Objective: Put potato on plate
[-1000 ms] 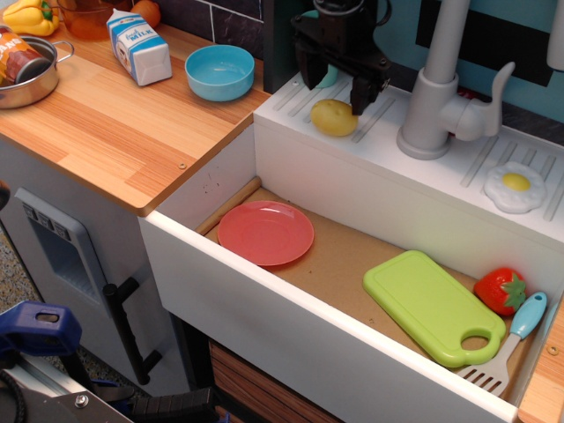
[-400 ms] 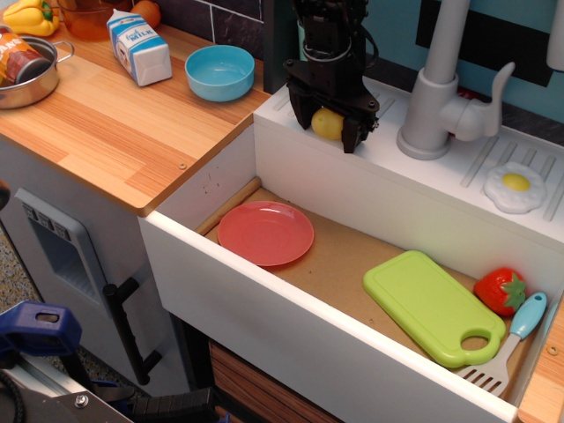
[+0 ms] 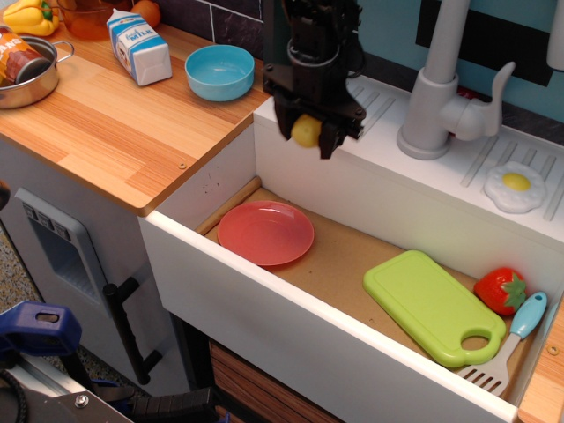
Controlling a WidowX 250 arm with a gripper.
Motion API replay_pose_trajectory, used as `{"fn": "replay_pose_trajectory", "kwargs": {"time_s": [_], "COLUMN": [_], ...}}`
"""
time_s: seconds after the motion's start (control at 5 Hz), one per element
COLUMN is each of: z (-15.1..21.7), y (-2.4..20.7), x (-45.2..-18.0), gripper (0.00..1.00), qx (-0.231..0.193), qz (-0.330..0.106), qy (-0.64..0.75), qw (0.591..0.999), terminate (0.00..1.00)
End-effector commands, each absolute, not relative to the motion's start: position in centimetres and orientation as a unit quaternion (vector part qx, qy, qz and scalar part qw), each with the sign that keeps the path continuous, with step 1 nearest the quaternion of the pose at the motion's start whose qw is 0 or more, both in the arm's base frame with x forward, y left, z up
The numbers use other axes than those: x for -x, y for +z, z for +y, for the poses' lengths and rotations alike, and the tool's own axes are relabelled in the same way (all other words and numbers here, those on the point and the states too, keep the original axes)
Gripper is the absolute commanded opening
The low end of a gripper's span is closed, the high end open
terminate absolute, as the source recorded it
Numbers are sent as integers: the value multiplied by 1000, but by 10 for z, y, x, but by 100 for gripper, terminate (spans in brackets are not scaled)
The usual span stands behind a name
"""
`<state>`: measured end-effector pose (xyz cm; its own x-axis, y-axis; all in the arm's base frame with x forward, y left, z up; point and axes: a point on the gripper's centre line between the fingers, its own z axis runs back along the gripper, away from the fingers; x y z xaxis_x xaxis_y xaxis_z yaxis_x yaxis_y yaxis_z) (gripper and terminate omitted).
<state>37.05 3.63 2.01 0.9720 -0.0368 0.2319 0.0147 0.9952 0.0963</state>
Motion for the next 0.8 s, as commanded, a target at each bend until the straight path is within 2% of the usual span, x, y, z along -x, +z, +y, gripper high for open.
{"fn": "replay_pose_trajectory", "kwargs": {"time_s": [0.0, 0.2, 0.4, 0.6], "z": [33, 46, 48, 55], "y": [46, 16, -4, -22], "x": [-333, -317, -315, -319], "gripper": [0, 0, 0, 0], "qx": [-58, -37, -28, -23], "qz": [-136, -119, -116, -138], "qy": [29, 56, 69, 56], "qw": [989, 991, 990, 989], "terminate": [0, 0, 0, 0]}}
